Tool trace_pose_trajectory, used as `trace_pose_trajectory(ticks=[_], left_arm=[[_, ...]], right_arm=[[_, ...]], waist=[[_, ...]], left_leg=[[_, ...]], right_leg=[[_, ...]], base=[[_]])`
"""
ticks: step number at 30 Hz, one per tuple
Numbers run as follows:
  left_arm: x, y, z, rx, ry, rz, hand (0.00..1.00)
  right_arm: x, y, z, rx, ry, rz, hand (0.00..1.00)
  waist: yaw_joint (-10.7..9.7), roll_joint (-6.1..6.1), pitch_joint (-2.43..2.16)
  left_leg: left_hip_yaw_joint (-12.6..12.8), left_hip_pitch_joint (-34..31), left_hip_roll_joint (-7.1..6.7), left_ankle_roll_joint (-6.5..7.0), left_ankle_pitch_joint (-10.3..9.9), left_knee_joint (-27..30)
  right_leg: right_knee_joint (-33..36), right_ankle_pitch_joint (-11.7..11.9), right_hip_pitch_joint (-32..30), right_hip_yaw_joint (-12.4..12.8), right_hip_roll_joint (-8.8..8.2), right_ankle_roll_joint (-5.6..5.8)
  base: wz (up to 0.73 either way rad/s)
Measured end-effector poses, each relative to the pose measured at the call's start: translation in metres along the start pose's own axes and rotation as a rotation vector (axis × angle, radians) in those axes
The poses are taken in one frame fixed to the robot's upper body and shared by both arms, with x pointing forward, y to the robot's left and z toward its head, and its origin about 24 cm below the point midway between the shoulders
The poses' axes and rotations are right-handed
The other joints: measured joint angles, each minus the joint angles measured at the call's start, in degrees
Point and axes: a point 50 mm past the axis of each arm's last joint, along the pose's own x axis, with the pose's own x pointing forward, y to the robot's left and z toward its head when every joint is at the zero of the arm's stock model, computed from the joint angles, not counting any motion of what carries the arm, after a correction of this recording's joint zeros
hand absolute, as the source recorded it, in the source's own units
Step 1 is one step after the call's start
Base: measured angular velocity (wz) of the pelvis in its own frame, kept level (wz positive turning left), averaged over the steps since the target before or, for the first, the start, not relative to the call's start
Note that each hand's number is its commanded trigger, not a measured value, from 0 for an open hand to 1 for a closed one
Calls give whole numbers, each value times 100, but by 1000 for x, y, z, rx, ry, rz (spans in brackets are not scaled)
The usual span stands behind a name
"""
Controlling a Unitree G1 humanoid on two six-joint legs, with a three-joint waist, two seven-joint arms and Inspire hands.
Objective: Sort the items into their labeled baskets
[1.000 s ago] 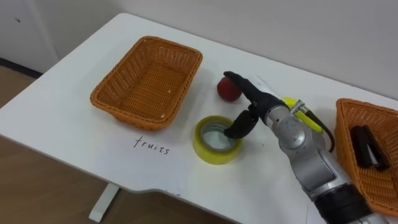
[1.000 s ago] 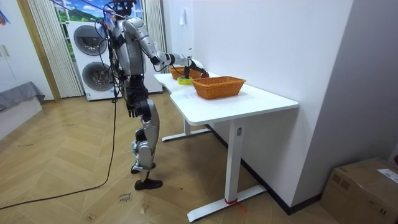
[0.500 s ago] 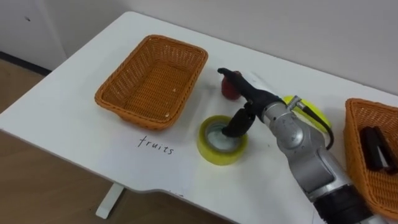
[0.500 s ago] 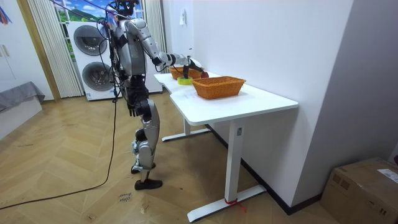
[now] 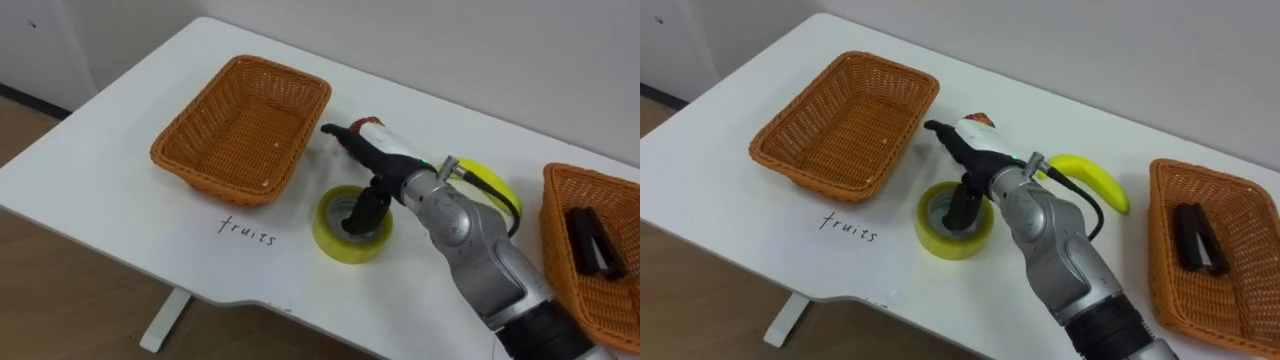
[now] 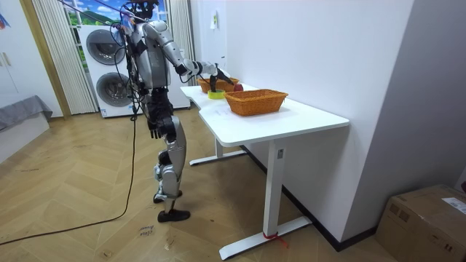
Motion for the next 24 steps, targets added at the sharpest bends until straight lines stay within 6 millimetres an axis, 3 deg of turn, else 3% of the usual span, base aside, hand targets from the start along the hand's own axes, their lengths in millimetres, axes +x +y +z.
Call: trace_pose_trajectory(ticks=[24], left_arm=[[1, 0, 2, 6, 39, -4, 0]], right_arm=[[-1, 0, -12, 83, 79, 67, 0]], waist=[[12, 42, -2]], left_leg=[[-32, 56, 12, 0, 0, -12]], right_leg=[[-6, 0, 8, -58, -4, 0]], base=[[0]])
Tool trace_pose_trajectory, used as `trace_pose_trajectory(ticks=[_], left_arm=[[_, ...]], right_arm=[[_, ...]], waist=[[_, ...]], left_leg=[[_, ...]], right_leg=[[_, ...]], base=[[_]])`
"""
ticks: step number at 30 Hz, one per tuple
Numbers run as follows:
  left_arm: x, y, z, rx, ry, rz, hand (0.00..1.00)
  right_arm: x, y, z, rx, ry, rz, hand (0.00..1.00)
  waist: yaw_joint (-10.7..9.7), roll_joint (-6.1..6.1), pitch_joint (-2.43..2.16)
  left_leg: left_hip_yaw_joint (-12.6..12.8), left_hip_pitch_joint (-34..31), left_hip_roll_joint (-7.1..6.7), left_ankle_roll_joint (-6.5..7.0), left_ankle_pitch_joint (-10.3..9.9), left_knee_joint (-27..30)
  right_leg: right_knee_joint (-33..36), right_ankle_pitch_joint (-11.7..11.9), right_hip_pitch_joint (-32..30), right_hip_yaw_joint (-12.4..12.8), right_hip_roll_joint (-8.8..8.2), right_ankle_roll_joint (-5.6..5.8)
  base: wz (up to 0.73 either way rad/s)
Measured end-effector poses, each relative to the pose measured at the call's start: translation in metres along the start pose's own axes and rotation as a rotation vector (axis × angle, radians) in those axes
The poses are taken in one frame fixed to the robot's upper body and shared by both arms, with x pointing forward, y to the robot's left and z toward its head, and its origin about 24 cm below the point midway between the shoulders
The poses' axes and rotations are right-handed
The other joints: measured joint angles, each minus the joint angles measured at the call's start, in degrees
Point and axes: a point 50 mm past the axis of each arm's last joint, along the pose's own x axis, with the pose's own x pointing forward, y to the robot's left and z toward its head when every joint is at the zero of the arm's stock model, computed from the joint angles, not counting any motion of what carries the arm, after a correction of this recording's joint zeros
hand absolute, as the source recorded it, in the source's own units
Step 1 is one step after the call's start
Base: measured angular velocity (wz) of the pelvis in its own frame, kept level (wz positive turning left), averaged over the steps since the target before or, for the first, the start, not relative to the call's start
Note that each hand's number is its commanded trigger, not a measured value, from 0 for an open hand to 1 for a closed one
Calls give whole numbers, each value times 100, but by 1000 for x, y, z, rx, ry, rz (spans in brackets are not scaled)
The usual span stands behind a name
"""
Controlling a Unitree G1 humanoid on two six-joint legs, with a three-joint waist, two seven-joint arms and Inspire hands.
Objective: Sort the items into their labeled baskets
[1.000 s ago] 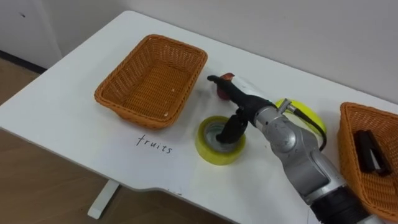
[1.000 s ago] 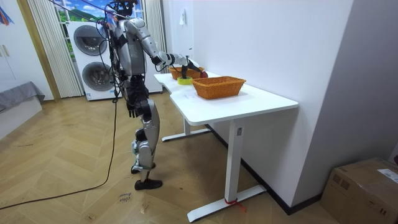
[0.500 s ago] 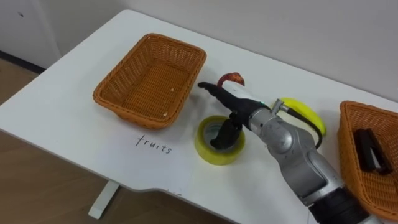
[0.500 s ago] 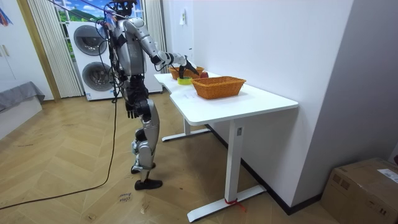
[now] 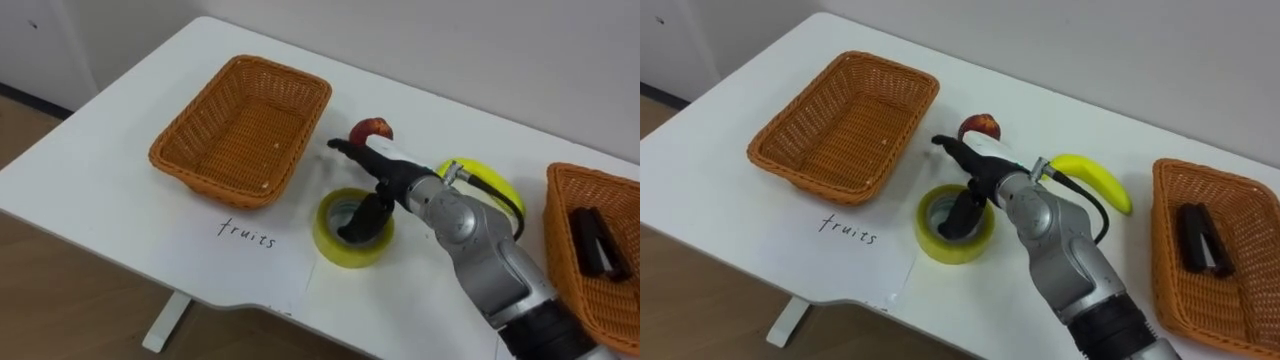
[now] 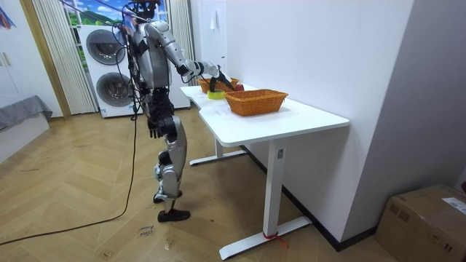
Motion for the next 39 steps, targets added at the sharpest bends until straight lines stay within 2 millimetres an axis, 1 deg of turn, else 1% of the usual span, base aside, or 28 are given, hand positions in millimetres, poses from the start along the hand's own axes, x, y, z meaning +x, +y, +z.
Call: trace_pose_trajectory(ticks=[6, 7, 8, 12, 15, 20, 25, 30, 39], left_arm=[[0, 1, -3, -16, 20, 2, 0], [0, 1, -3, -18, 21, 3, 0], [0, 1, -3, -21, 23, 3, 0], [0, 0, -3, -20, 28, 1, 0], [0, 0, -4, -20, 31, 1, 0], [0, 1, -4, -19, 31, 2, 0], [0, 2, -4, -18, 31, 4, 0], [0, 2, -4, -18, 27, 5, 0], [0, 3, 2, -30, 2, 7, 0]], right_arm=[[-1, -1, -5, -2, 26, 8, 0], [-1, -1, -5, -5, 28, 9, 30], [-2, -1, -5, -11, 31, 15, 100], [-2, 0, -7, -7, 44, 40, 100], [-2, 1, -7, -3, 50, 65, 100], [-1, 4, -10, -21, 69, 96, 100], [-2, 5, -11, -40, 87, 113, 100], [-2, 5, -10, -45, 88, 125, 100], [-2, 3, -11, -38, 88, 136, 100]], waist=[[-20, 32, -15], [-21, 33, -15], [-20, 36, -18], [2, 52, -46], [17, 53, -47], [25, 50, -45], [86, 21, -41], [100, -62, -19], [98, -68, -17]], left_leg=[[0, -18, -4, 0, 0, -8], [0, -19, -3, 0, 0, -8], [0, -19, -3, 0, 0, -8], [12, -2, -2, 1, 0, -17], [12, 9, -2, 1, 0, -12], [12, 28, -3, 1, 0, -14], [13, 27, -2, 1, 0, -47], [11, 27, -3, 1, 0, -31], [20, 35, 0, 1, 0, -20]], right_leg=[[-1, 0, -1, 28, 11, 0], [-1, 0, -2, 39, 12, 0], [-1, 0, -2, 52, 14, 0], [0, 0, -8, 60, 14, 0], [-1, 0, 13, 60, 16, 0], [-2, 0, 34, 50, 15, 0], [-2, 0, 35, 49, 15, 0], [-2, 0, 34, 50, 16, 0], [-1, 0, 29, 96, 21, 0]], base=[[0], [0], [0], [0], [0], [0], [0], [0], [0]])
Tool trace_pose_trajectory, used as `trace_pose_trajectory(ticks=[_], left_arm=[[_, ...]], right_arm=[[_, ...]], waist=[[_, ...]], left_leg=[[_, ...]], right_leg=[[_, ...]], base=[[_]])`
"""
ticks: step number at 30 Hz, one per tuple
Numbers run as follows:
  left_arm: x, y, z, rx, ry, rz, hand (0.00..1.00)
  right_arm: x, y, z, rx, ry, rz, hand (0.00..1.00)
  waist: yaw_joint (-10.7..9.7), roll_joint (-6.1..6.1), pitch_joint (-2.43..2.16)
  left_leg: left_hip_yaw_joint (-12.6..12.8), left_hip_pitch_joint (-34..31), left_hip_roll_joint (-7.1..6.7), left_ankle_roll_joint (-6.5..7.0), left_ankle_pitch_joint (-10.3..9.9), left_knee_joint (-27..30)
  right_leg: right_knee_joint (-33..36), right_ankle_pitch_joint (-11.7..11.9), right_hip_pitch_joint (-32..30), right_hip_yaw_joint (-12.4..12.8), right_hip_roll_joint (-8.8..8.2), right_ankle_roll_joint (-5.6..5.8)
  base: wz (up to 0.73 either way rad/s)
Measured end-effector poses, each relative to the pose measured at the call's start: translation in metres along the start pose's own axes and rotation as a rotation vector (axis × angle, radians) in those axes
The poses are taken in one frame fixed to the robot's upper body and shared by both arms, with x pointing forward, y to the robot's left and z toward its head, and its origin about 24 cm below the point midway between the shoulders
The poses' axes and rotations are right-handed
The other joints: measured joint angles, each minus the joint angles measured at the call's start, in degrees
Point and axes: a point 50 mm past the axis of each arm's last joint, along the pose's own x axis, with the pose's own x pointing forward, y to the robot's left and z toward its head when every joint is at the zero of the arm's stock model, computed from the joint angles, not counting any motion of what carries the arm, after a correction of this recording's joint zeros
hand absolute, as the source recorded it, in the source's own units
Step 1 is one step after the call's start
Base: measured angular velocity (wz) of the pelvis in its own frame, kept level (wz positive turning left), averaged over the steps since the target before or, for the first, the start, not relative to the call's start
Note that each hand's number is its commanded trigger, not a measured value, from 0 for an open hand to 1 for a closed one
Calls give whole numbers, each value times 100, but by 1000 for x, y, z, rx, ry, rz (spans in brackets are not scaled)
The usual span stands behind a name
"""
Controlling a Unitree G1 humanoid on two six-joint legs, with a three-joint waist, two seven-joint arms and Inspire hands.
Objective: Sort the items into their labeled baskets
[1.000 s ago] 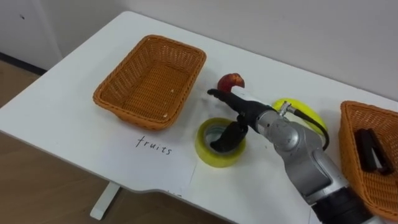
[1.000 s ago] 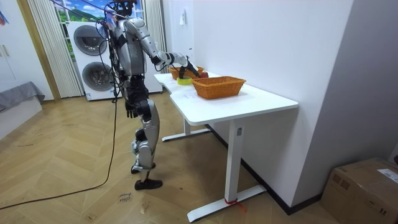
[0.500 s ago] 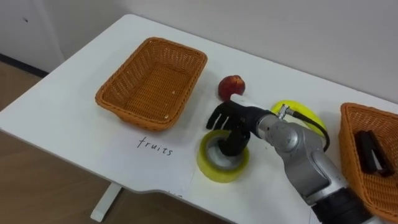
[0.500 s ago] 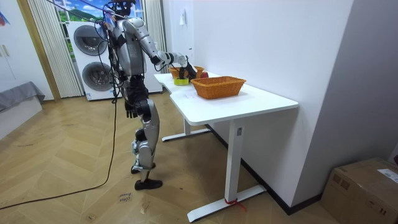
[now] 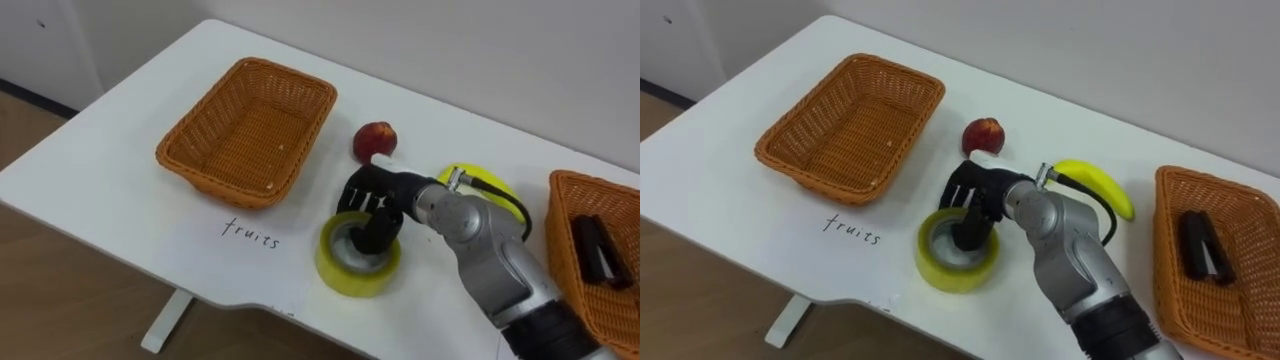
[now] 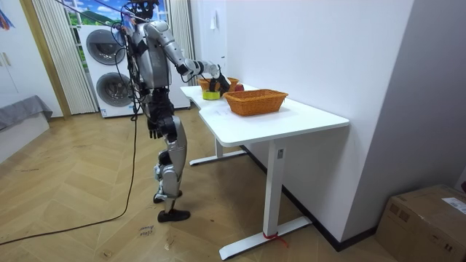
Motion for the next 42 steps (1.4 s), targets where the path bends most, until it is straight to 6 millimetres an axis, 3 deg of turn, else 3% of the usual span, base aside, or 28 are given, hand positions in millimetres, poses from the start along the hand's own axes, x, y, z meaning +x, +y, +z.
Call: trace_pose_trajectory(ticks=[7, 13, 19, 22, 27, 32, 36, 42], left_arm=[[0, 3, 7, -15, -40, 11, 0], [0, 6, 7, -42, -42, 11, 0], [1, 8, 7, -54, -52, 17, 0], [1, 8, 6, -88, -59, 15, 0], [1, 12, 6, -129, -77, 14, 0], [1, 15, 8, -157, -94, 10, 0], [1, 15, -3, -169, -66, 11, 0], [0, 13, -26, -176, -5, 14, 0]], right_arm=[[-2, -5, -4, 19, -3, 1, 100], [-8, -14, -16, 64, 10, -37, 100], [-32, -48, -24, 8, 10, -170, 100], [-44, -65, -31, 13, 10, -268, 100], [-51, -75, -36, 44, 2, -337, 100], [-62, -88, -40, 78, -6, -425, 100], [-73, -100, -45, 120, -15, -514, 100], [-83, -110, -54, 179, -23, -630, 100]], waist=[[-36, -2, -1], [-296, 41, 7], [-627, 71, -6], [-733, 56, -22], [-944, 34, -35], [-985, 32, -39], [-1047, 29, -69], [-1119, 68, -58]], left_leg=[[14, -12, 1, 0, 0, 0], [-9, -73, -4, 1, 0, 37], [29, -41, 0, -5, 5, 30], [143, 39, 14, -7, 7, 11], [184, 61, 10, -6, 7, 14], [203, 45, 15, -4, 5, 9], [222, 64, 14, -4, 5, 14], [217, 82, 12, -4, 5, 18]], right_leg=[[-3, 0, -16, 15, -5, 0], [3, 1, -42, 20, -16, 0], [6, 1, -58, 9, -40, 0], [7, 1, -36, 152, -27, 0], [20, 1, -35, 188, -39, 1], [34, 1, -39, 190, -31, 1], [33, 1, -8, 226, -17, 1], [27, 5, 7, 284, -16, 6]], base=[[0], [1], [-1], [-19], [-7], [-2], [1], [0]])
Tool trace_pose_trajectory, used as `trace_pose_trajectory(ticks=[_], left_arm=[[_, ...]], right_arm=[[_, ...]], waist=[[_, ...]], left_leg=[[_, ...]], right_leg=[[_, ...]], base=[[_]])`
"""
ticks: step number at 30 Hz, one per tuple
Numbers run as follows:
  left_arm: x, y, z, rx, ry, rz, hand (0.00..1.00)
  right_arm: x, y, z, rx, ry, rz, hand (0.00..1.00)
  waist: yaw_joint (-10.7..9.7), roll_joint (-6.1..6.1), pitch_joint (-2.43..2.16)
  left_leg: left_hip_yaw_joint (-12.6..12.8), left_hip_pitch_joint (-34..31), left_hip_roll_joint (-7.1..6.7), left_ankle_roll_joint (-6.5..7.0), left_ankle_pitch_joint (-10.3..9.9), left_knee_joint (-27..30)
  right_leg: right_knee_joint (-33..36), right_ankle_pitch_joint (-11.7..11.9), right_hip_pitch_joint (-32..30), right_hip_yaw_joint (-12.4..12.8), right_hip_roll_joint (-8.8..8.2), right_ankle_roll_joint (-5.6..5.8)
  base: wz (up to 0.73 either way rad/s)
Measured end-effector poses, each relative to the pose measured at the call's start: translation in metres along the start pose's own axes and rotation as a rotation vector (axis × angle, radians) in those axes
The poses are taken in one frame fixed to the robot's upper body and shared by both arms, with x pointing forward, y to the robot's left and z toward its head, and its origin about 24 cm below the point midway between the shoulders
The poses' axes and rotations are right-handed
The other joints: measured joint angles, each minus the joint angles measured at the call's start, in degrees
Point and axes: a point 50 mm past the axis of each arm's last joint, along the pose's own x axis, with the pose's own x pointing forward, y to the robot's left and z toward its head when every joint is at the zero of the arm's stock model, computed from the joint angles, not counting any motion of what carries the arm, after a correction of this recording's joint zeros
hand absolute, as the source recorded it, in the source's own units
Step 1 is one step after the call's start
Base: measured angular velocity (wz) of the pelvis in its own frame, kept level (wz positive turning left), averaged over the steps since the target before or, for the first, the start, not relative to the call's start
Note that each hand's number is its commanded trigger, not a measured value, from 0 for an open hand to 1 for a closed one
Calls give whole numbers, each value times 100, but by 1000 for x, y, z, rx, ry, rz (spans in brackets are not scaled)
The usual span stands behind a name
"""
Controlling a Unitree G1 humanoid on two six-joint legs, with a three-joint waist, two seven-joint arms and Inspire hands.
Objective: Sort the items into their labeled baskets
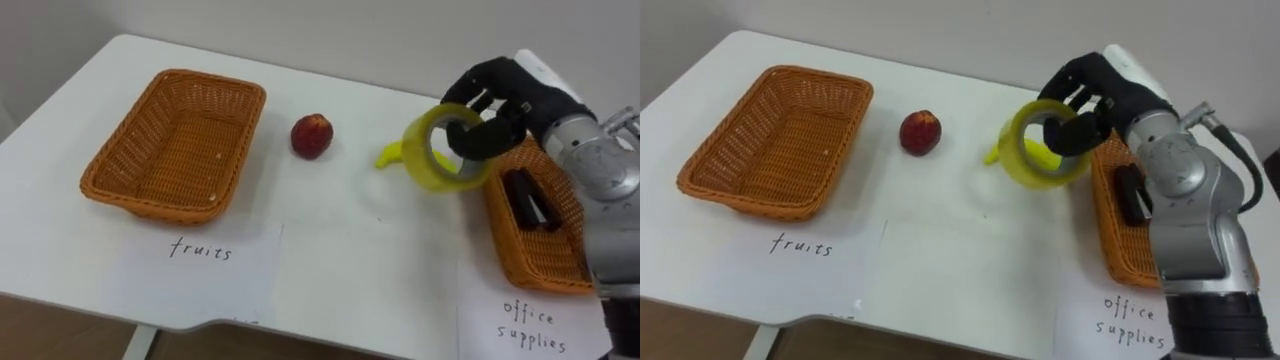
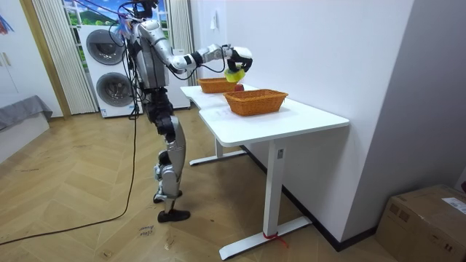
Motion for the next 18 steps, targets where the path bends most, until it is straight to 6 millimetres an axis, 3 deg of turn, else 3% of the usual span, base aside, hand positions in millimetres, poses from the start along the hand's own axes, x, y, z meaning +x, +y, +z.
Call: trace_pose_trajectory(ticks=[9, 18], left_arm=[[-2, -2, -16, 6, 39, -6, 0], [-3, -2, -16, 5, 40, -6, 0]], right_arm=[[0, -7, -12, 87, 19, -95, 100], [2, -1, -36, 157, 109, -121, 100]], waist=[[-154, 87, 10], [-427, 80, -10]], left_leg=[[-16, 37, 0, 1, -2, -20], [27, 35, 1, 1, -3, -21]], right_leg=[[-9, 0, 20, 27, 4, 0], [-2, 0, 6, 41, 15, 0]], base=[[0], [0]])
